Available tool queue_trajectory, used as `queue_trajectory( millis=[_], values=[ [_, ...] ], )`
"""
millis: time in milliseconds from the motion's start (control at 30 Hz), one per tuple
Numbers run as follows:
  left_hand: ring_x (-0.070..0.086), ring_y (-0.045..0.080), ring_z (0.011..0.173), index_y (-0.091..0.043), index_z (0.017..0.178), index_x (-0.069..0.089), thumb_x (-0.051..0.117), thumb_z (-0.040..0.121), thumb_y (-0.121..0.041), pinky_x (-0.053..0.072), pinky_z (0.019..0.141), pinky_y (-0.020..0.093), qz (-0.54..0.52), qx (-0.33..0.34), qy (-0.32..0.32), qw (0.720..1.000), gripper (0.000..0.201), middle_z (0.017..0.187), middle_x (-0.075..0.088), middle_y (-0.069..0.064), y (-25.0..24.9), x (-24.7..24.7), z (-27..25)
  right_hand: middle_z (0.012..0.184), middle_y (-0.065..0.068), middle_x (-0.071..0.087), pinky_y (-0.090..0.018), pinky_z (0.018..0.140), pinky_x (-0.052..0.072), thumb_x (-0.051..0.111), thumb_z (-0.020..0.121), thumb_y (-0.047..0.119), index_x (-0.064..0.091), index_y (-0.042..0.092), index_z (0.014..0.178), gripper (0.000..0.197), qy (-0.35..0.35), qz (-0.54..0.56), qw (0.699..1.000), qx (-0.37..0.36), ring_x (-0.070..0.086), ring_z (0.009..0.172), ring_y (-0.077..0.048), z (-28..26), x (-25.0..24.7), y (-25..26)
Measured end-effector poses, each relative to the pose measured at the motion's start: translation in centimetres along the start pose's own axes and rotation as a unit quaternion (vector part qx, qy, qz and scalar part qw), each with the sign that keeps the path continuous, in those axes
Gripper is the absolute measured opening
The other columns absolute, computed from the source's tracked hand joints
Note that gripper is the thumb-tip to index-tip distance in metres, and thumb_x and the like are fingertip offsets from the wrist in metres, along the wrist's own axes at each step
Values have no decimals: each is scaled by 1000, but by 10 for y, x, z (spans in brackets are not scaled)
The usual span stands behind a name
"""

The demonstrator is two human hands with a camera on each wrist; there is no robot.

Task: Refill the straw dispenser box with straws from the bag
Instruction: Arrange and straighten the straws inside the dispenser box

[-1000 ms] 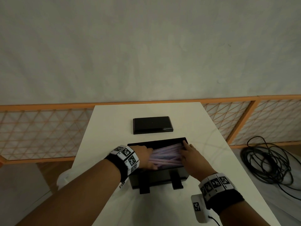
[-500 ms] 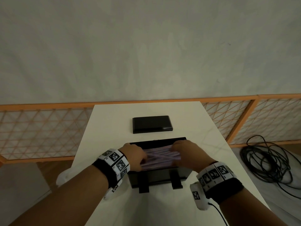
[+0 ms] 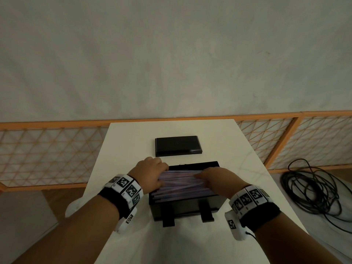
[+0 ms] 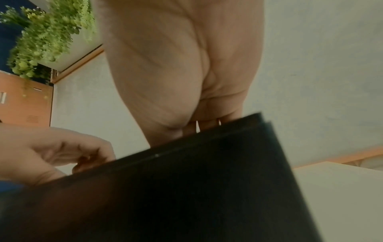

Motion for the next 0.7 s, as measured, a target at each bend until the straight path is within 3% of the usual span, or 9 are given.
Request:
queue_trajectory(
  millis=[67, 133, 200, 300, 400, 500, 600, 700],
  values=[
    [45, 25, 109, -24, 123, 54, 52, 87, -35, 37, 86, 34, 79, 12, 46, 996, 37, 119, 52, 2, -3, 7, 0, 124, -6, 58, -32, 94, 45, 47, 94, 27, 55, 27, 127, 34, 4, -1, 1000, 26, 57, 113, -28, 4, -1, 4],
    [46, 27, 110, -24, 113, 60, 48, 89, -34, 34, 90, 38, 144, 21, 106, 984, 28, 115, 58, 2, -8, 13, -1, 124, -8, 60, -35, 98, 45, 48, 92, 39, 61, 20, 121, 37, 29, -28, 998, 41, 57, 113, -29, 5, 1, 7],
    [48, 25, 108, -24, 105, 64, 47, 91, -33, 30, 95, 42, 160, 23, 144, 976, 24, 106, 64, 1, -12, 16, -1, 123, -8, 61, -35, 97, 45, 50, 90, 39, 64, 21, 117, 35, 37, -48, 998, 24, 57, 112, -28, 3, 3, 7],
    [54, 23, 100, -21, 94, 66, 47, 90, -37, 32, 98, 41, 133, 22, 106, 985, 25, 98, 64, 2, -12, 12, 1, 119, -4, 60, -36, 92, 48, 51, 90, 36, 66, 26, 112, 29, -11, -32, 999, 2, 58, 109, -26, -4, 2, 4],
    [55, 23, 102, -17, 108, 60, 45, 90, -50, 40, 91, 34, 59, 21, 31, 998, 40, 110, 60, 4, -7, 11, 8, 126, -2, 55, -38, 94, 47, 51, 90, 37, 60, 21, 121, 36, -72, -4, 997, 12, 53, 116, -24, -3, -1, 3],
    [57, 23, 101, -19, 119, 53, 47, 86, -59, 43, 85, 32, 37, 37, 46, 998, 52, 114, 58, 5, -11, 22, 13, 137, -1, 47, -41, 97, 46, 54, 88, 39, 44, 20, 137, 54, -66, -2, 998, 14, 48, 123, -26, 0, 3, 7],
    [58, 29, 105, -15, 128, 47, 49, 88, -49, 43, 89, 35, 88, 30, 82, 992, 53, 121, 55, 10, -18, 30, 14, 127, -8, 56, -40, 90, 49, 54, 85, 42, 48, 16, 128, 51, -26, -26, 999, 21, 57, 111, -30, 2, 10, 12],
    [60, 30, 101, -12, 120, 55, 50, 89, -35, 46, 86, 37, 93, 19, 77, 992, 38, 117, 58, 11, -19, 27, 17, 118, -10, 60, -38, 87, 50, 55, 85, 41, 56, 16, 121, 44, -10, -29, 999, 30, 59, 106, -29, 1, 8, 12]
  ],
)
Point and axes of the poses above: each hand's wrist, its own z-axis towards the middle knuckle, its own x-axis out of the palm, y = z × x, the point moved 1 cm from there along z, towards the middle knuckle
